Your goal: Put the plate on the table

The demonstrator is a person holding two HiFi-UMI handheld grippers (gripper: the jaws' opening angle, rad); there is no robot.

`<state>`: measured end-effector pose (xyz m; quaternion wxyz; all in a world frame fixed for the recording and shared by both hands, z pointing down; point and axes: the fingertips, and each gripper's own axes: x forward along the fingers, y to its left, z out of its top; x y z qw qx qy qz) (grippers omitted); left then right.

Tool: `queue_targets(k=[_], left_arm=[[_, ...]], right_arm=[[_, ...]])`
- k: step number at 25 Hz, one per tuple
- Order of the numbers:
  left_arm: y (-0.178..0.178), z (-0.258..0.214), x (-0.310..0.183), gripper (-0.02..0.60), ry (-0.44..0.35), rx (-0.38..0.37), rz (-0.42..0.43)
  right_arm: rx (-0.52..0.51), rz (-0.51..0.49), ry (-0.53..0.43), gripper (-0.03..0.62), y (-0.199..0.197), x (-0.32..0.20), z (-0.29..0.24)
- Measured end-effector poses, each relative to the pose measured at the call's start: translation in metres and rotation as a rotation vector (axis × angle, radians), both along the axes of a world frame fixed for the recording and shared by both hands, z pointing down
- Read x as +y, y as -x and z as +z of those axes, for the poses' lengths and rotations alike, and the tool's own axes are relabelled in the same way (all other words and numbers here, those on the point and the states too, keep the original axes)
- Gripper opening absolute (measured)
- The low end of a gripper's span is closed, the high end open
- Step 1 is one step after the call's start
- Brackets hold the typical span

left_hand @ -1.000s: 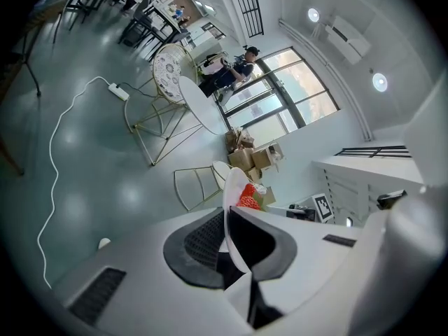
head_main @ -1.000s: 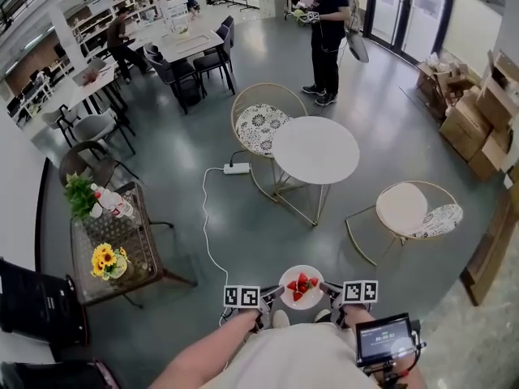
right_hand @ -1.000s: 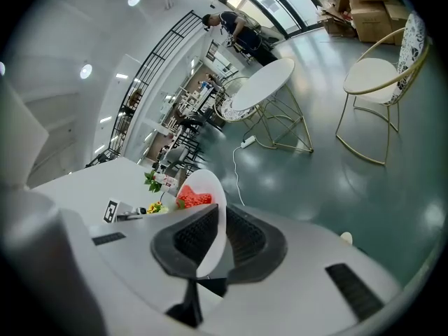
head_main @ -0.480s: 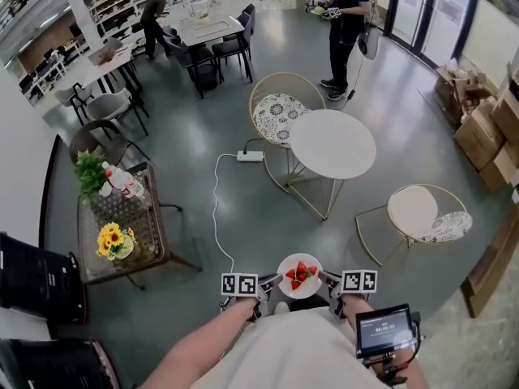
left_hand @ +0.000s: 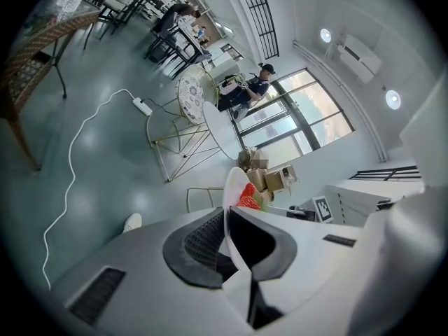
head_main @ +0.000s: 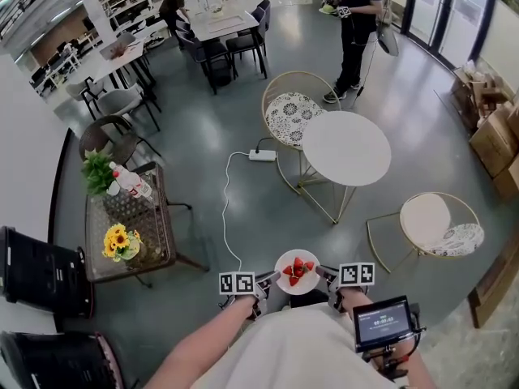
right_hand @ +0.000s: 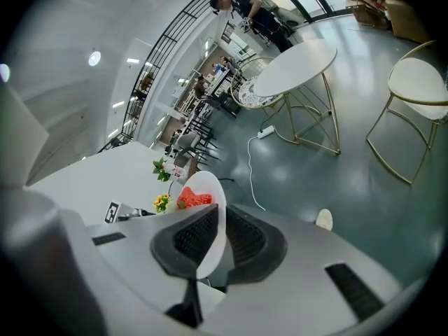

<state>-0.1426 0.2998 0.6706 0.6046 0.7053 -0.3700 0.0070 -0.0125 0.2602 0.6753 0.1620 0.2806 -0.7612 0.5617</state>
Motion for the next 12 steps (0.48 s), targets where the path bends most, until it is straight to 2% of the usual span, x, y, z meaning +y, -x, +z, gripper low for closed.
queue_targets(k=[12], left_arm=[[-0.001, -0.007, -0.094, 0.020, 0.004, -0.042, -0.016]], right_arm=[[-0.037, -0.014, 0.014, 0.031, -0.001, -0.094, -0.003]])
